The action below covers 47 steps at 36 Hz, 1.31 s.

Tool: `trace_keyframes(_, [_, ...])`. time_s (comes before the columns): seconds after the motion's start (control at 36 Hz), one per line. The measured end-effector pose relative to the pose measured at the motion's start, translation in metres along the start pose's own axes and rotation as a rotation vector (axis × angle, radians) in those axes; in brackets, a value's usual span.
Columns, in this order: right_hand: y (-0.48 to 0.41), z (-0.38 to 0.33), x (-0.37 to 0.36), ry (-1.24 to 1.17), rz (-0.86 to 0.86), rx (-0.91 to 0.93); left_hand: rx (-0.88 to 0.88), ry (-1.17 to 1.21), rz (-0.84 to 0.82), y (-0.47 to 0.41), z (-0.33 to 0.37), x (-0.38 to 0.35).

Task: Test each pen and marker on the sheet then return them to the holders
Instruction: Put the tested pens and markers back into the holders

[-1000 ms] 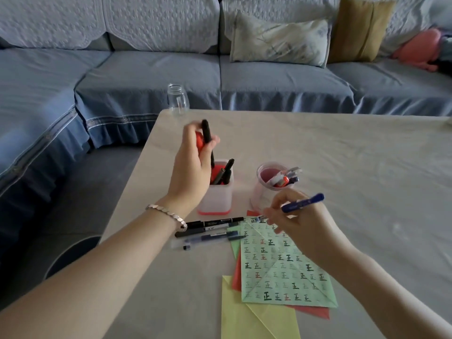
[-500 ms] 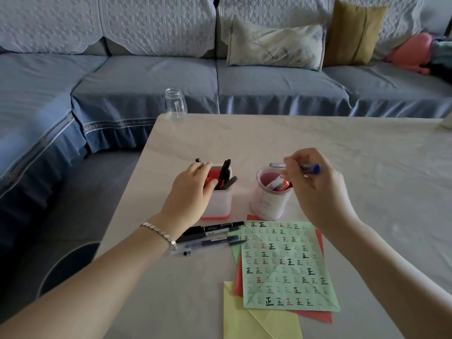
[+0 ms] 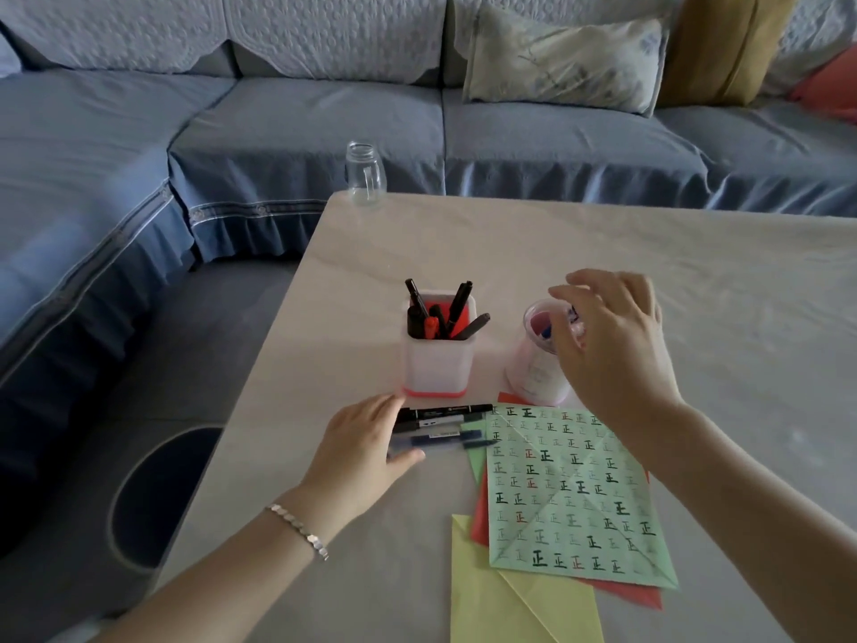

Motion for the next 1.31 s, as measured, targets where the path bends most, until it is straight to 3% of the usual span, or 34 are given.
trace_keyframes(0.08, [0.019, -0.016, -0.004, -0.025, 0.077, 0.156, 0.005, 0.009, -0.045, -0.005, -0.002, -0.005])
trace_keyframes(0.14, [0.031, -0.028, -0.013, -0.077, 0.031, 0.275, 0.006, 0.02, -0.05, -0.007, -0.002, -0.007])
trace_keyframes(0.31, [0.051, -0.044, -0.072, -0.052, -0.39, 0.317, 0.031, 0.105, -0.178, -0.013, 0.001, -0.006])
trace_keyframes(0.44, [0.057, -0.047, -0.115, -0.011, -0.691, 0.338, 0.059, -0.059, -0.247, -0.011, 0.007, -0.009])
trace_keyframes(0.5, [0.059, -0.049, -0.125, 0.053, -0.708, 0.366, 0.018, -0.082, -0.222, -0.007, 0.007, -0.008])
trace_keyframes(0.64, [0.055, -0.052, -0.13, 0.216, -0.546, 0.497, -0.025, -0.081, -0.21, -0.001, 0.004, -0.003])
trace_keyframes(0.75, [0.048, -0.062, -0.115, 0.169, -0.548, 0.5, -0.058, -0.029, -0.117, 0.005, 0.005, 0.015])
trace_keyframes(0.86, [0.041, -0.065, -0.087, -0.089, -0.719, 0.278, -0.047, 0.396, 0.116, 0.008, 0.009, 0.05])
trace_keyframes(0.97, [0.049, -0.056, -0.064, -0.428, -0.746, 0.108, 0.008, 0.866, 0.144, 0.012, 0.029, 0.068])
trace_keyframes(1.08, [0.066, -0.046, -0.05, -0.889, -0.802, -0.212, 0.041, 1.088, 0.185, 0.013, 0.048, 0.071])
trace_keyframes(1.19, [0.077, -0.044, -0.027, -1.36, -0.799, -0.44, 0.068, 1.542, -0.062, 0.007, 0.066, 0.064])
trace_keyframes(1.31, [0.083, -0.043, -0.016, -1.611, -0.816, -0.529, -0.099, 1.474, -0.276, 0.01, 0.094, 0.057])
Point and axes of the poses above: each hand's wrist, its own y-axis away from the middle knuckle, its own x-axis out of the back of the hand, z = x × y, the point moved 3 cm from there along -y, towards the middle knuckle, and after that the axes turned 7 degrees about -z, right-handed, at the moved point
